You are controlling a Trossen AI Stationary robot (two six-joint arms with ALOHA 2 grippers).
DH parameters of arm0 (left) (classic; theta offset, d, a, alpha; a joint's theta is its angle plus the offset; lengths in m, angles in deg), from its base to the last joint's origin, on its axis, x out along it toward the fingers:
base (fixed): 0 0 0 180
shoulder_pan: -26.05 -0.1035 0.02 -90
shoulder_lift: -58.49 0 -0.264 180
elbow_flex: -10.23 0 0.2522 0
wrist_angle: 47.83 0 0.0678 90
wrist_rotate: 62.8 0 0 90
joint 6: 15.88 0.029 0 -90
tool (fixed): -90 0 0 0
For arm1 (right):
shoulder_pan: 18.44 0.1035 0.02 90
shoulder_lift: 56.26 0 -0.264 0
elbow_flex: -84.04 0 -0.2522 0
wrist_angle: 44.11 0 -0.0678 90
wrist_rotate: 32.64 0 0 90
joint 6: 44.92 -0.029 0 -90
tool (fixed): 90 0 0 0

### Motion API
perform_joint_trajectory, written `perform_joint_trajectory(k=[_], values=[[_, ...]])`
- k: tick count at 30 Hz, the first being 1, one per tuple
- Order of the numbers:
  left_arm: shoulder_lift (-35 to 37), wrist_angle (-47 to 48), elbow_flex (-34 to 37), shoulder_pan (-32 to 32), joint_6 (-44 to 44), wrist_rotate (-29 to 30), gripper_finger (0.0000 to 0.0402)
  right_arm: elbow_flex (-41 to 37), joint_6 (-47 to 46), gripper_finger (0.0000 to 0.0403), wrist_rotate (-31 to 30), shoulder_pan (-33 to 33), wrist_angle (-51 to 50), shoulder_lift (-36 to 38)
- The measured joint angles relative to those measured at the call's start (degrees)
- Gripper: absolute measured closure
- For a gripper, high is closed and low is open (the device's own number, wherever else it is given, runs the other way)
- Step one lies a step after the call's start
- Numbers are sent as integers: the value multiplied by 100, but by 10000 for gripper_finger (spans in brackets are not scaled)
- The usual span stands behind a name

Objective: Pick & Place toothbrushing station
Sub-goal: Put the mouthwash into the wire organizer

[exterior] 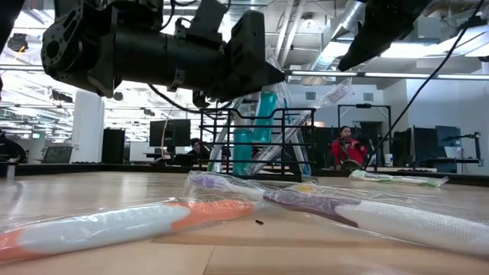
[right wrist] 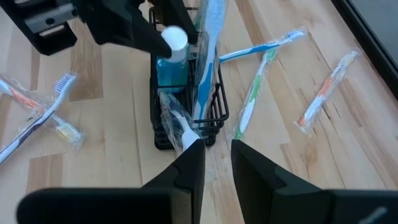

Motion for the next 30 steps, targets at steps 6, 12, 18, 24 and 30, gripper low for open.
perform_joint_trajectory(k=[6, 12, 18, 24, 30], values=[[3, -38, -2, 0, -17, 0, 289, 0, -2, 333, 2, 2, 0, -3], [3, -42, -2, 22, -20, -109, 289, 0, 0, 333, 0, 0, -2, -3], [3, -39, -2, 22, -33, -129, 289, 0, 2, 333, 2, 0, -3, -3], [7, -31, -2, 22, -59, -200, 289, 0, 0, 333, 2, 0, -4, -3], [32, -28, -2, 9, -35, -134, 289, 0, 0, 333, 2, -2, -11, -5]])
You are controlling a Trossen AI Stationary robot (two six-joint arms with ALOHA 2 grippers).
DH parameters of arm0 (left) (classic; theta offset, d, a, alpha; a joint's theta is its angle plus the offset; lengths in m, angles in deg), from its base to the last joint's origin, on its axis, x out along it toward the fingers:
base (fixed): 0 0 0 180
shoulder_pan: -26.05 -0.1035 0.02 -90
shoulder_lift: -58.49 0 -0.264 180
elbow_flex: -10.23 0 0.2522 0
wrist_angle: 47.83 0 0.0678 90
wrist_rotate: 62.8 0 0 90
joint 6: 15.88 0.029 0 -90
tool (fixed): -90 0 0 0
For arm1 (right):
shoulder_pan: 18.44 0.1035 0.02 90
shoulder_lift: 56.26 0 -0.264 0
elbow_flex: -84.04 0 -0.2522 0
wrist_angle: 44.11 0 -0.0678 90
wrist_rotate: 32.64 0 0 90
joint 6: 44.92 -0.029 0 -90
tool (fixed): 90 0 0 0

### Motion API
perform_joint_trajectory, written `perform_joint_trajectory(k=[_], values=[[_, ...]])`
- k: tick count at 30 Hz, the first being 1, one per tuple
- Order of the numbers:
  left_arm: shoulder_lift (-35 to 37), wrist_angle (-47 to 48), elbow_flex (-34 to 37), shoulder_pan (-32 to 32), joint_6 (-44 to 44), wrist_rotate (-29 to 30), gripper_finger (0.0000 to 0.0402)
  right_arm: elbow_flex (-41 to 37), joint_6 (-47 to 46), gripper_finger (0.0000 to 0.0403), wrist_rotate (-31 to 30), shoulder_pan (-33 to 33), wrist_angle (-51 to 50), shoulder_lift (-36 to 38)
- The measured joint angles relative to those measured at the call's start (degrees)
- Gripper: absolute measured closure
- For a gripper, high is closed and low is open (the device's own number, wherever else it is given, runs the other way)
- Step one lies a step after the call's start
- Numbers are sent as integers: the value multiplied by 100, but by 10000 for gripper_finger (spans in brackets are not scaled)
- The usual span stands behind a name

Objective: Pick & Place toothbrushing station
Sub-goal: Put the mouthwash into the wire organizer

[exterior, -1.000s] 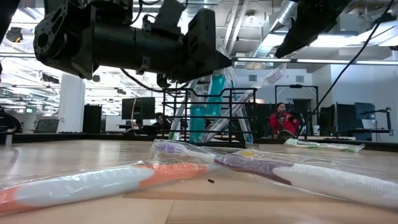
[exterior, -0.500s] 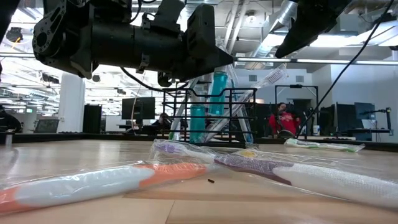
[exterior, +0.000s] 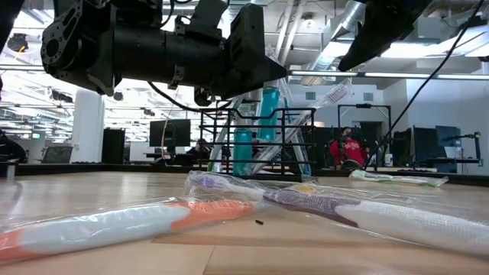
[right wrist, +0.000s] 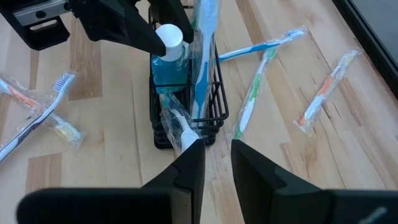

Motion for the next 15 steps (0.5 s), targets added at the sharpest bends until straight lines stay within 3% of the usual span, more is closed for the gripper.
perform_joint_trajectory(k=[7, 15], values=[[0, 330, 0, -186, -135, 295, 289, 0, -2, 333, 1, 2, 2, 0], [2, 388, 0, -195, -405, 31, 289, 0, -2, 333, 2, 2, 4, 0]])
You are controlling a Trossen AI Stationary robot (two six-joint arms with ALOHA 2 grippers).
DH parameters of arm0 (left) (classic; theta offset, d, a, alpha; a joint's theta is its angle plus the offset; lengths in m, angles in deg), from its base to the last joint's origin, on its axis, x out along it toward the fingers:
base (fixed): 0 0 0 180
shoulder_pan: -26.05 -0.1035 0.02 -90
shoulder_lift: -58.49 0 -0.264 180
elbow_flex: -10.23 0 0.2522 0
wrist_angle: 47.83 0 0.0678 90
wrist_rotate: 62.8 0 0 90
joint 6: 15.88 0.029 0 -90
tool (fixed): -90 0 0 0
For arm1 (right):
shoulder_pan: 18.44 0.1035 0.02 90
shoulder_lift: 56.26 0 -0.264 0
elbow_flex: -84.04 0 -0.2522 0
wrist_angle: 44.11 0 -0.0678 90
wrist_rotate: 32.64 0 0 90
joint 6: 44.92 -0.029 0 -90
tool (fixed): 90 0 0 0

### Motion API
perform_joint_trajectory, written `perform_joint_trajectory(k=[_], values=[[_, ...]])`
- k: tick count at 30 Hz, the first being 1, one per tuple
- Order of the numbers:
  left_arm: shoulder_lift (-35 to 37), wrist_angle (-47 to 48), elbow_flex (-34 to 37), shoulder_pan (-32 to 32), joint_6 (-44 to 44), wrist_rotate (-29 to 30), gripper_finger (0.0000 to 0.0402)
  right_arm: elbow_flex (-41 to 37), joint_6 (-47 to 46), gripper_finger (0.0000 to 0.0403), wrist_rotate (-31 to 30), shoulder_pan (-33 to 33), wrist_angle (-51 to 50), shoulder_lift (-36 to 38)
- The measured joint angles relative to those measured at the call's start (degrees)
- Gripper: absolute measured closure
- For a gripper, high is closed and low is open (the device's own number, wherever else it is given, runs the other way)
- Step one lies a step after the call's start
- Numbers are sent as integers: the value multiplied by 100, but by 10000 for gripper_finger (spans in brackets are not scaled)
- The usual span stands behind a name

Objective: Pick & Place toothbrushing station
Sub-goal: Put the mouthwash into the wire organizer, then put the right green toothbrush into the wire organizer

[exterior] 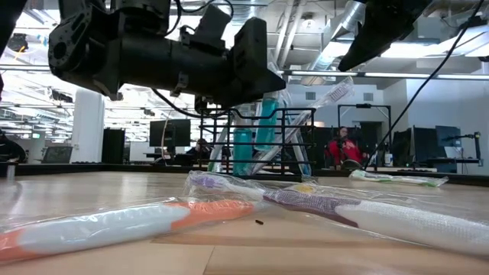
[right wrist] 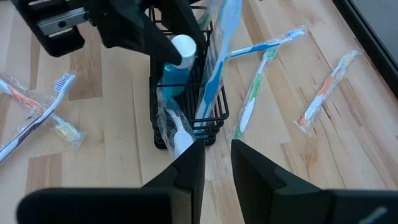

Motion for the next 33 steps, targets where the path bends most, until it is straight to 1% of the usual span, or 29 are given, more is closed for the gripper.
perform_joint_trajectory(k=[11, 19, 23, 28, 31, 33], values=[[-2, 220, 0, 34, 73, 3, 285, 0, -1, 333, 0, -1, 2, -2], [0, 211, -1, 31, 59, 7, 244, 0, -2, 333, 0, 0, 2, -2], [10, 189, -2, 31, 46, 7, 231, 0, 0, 333, 2, 0, -7, -2], [79, 194, -2, 51, -50, 1, 231, 0, -4, 333, 2, -15, -7, -2], [237, 216, 0, 51, -48, -118, 234, 0, -139, 333, -27, -20, -9, -2], [411, 201, 0, 69, -46, -298, 236, 0, -239, 333, -242, -53, -26, -2]])
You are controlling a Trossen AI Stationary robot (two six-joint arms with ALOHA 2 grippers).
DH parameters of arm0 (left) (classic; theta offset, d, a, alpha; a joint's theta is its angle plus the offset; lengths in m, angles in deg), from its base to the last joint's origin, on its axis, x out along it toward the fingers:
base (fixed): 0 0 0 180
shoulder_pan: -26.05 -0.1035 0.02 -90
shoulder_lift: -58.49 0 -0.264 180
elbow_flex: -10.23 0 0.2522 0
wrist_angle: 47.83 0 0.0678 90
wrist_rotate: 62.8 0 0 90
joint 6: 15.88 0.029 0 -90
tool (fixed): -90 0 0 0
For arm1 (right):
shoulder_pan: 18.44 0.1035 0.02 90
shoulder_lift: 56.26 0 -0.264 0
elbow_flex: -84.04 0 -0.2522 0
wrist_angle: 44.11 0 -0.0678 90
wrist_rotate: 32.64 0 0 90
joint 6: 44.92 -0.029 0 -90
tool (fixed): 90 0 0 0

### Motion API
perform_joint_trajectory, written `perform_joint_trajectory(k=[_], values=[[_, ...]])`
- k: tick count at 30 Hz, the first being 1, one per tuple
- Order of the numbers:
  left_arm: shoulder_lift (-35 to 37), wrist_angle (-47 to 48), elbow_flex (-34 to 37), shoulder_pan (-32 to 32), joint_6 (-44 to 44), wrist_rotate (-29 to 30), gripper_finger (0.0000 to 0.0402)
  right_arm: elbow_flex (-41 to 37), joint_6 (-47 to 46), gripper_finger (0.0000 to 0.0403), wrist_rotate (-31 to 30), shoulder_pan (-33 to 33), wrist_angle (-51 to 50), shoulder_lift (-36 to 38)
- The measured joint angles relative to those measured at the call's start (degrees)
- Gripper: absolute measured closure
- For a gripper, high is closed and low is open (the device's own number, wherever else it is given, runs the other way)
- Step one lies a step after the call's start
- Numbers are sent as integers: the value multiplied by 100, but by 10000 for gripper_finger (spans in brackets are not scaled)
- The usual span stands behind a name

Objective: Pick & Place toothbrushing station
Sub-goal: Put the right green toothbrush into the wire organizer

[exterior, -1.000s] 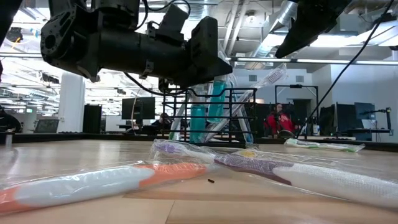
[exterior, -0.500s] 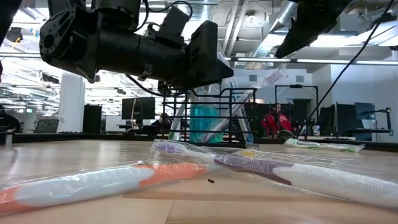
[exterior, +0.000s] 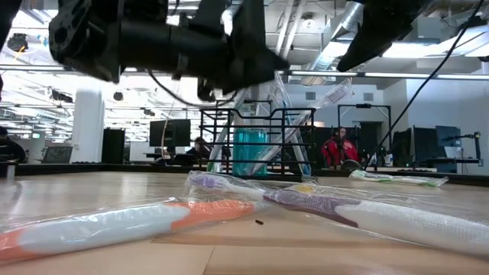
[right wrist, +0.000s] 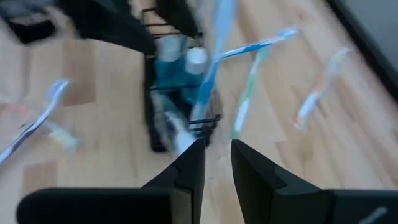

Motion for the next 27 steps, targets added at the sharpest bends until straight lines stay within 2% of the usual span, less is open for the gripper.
perform_joint_trajectory(k=[3, 9, 14, 27], values=[[289, 158, -2, 52, 13, -120, 238, 0, -389, 333, -319, -166, -239, 18], [745, 906, -4, 137, -2, -361, 238, -2, -1233, 333, -344, -807, -1286, 44], [907, 1121, -4, 247, -6, -549, 242, -2, -1352, 333, -335, -1390, -1561, 44], [1010, 1202, -4, 272, -5, -589, 243, -278, -974, 333, 636, -3110, -1442, 46]])
